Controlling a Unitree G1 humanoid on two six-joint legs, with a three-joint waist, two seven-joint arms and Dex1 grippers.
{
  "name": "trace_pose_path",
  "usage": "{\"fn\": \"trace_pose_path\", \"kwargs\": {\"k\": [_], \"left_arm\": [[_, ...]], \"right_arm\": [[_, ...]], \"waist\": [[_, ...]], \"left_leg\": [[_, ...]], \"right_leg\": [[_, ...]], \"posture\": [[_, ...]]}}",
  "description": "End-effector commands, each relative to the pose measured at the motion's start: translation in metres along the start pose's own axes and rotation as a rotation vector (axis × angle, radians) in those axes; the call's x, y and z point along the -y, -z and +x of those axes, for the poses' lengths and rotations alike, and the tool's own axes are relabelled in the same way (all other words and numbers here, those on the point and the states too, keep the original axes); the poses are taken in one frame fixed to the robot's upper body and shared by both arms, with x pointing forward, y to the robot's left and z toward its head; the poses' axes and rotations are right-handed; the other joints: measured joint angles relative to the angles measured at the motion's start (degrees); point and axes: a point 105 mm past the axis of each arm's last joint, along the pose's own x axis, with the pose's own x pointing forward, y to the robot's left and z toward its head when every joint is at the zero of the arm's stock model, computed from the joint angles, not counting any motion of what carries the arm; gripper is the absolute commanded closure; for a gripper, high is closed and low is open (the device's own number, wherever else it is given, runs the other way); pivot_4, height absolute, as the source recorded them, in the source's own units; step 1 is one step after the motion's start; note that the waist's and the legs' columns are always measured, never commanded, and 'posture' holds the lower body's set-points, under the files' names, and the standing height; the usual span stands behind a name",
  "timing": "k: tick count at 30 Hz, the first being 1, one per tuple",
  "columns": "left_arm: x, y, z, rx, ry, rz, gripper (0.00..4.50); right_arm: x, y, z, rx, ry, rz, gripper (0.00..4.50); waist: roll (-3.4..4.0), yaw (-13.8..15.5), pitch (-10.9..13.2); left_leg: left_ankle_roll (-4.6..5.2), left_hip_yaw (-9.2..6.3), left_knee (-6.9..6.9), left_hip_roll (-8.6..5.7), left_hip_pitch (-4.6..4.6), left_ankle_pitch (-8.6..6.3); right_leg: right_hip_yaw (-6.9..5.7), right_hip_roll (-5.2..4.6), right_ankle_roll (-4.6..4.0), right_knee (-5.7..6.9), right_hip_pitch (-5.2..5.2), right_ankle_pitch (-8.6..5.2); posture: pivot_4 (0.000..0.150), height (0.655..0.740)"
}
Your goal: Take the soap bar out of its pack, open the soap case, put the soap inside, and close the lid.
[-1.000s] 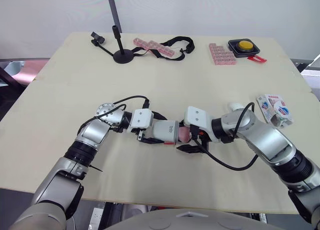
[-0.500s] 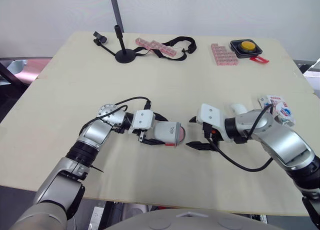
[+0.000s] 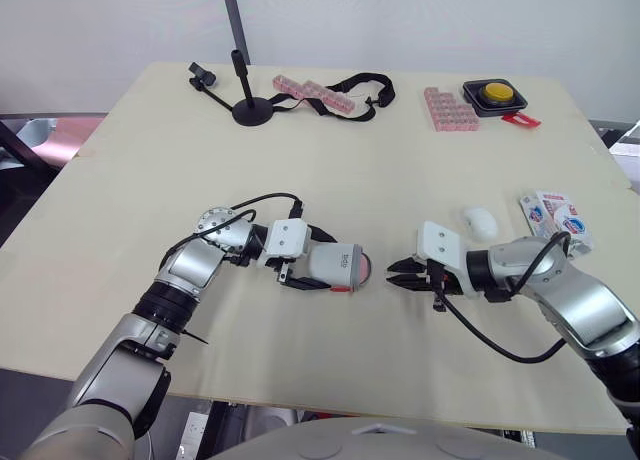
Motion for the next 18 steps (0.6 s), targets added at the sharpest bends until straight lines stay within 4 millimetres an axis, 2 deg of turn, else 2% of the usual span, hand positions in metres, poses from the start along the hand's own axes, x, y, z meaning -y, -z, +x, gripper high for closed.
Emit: {"fn": "trace_pose_path", "kwargs": {"k": [1, 10, 18], "left_arm": [[-0.007, -0.012, -0.004, 0.034, -0.024, 0.034, 1.03], [-0.008, -0.017, -0.001, 0.050, -0.030, 0.032, 1.03], [-0.007, -0.021, 0.002, 0.058, -0.024, 0.039, 1.03]], "right_arm": [[-0.005, -0.009, 0.006, 0.029, -0.024, -0.058, 4.47], [-0.002, -0.016, 0.020, 0.040, -0.030, -0.112, 4.47], [0.001, -0.017, 0.022, 0.034, -0.030, -0.128, 4.47]], "waist": [[0.00, 0.0, 0.0], [0.00, 0.0, 0.0], [0.00, 0.0, 0.0]], "left_leg": [[0.00, 0.00, 0.00, 0.00, 0.00, 0.00], [0.00, 0.00, 0.00, 0.00, 0.00, 0.00], [0.00, 0.00, 0.00, -0.01, -0.03, 0.00]], "right_leg": [[0.00, 0.00, 0.00, 0.00, 0.00, 0.00], [0.00, 0.00, 0.00, 0.00, 0.00, 0.00], [-0.02, -0.01, 0.00, -0.01, 0.00, 0.00]], "posture": [[0.150, 0.7385], [0.150, 0.7385], [0.150, 0.7385]]}}
